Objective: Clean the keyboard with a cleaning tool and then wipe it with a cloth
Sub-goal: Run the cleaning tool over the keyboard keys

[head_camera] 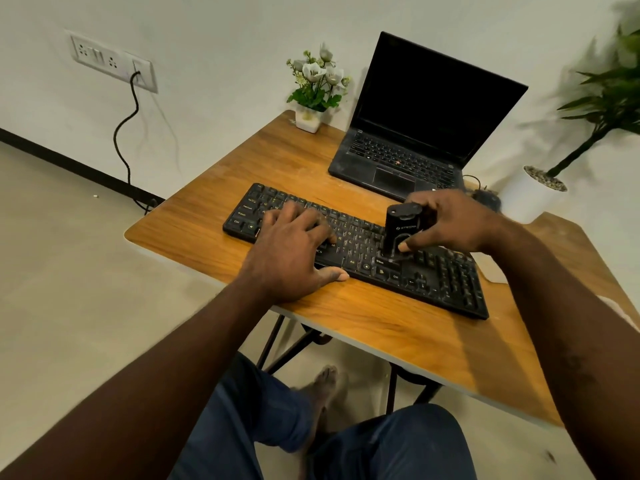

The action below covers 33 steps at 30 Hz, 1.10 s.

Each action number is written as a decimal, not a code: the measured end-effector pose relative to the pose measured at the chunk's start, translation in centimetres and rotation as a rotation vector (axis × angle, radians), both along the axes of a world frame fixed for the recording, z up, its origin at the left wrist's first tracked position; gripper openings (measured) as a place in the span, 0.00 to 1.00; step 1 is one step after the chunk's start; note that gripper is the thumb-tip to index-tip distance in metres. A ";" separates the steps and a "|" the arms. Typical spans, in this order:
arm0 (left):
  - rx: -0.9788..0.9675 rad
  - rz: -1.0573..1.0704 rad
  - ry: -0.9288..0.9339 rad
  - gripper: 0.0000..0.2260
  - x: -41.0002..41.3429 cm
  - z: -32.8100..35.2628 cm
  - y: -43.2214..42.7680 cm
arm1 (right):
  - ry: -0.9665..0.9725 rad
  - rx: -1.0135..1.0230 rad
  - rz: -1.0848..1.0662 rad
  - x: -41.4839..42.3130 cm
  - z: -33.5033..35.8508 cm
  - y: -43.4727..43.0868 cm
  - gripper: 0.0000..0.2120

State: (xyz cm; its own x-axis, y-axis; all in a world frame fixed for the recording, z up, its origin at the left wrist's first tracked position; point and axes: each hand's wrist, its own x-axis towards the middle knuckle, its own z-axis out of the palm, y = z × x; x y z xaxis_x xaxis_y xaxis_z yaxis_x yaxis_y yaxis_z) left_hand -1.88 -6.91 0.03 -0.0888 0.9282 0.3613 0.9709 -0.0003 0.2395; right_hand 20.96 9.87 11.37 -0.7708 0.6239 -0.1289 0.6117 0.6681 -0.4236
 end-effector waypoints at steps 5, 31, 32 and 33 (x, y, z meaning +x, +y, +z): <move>0.004 0.001 -0.008 0.34 0.1 0.2 -0.2 | 0.160 0.284 -0.071 -1.2 -1.5 0.8 0.18; 0.001 -0.016 -0.006 0.35 0.0 0.3 -0.3 | 0.122 0.233 -0.135 -3.2 -0.5 0.2 0.18; 0.004 -0.017 -0.007 0.35 0.0 0.3 -0.3 | 0.065 0.181 -0.097 -3.3 -0.5 0.1 0.18; 0.006 -0.019 -0.009 0.35 0.0 0.3 -0.3 | 0.003 0.120 -0.049 -3.3 -0.3 -0.2 0.18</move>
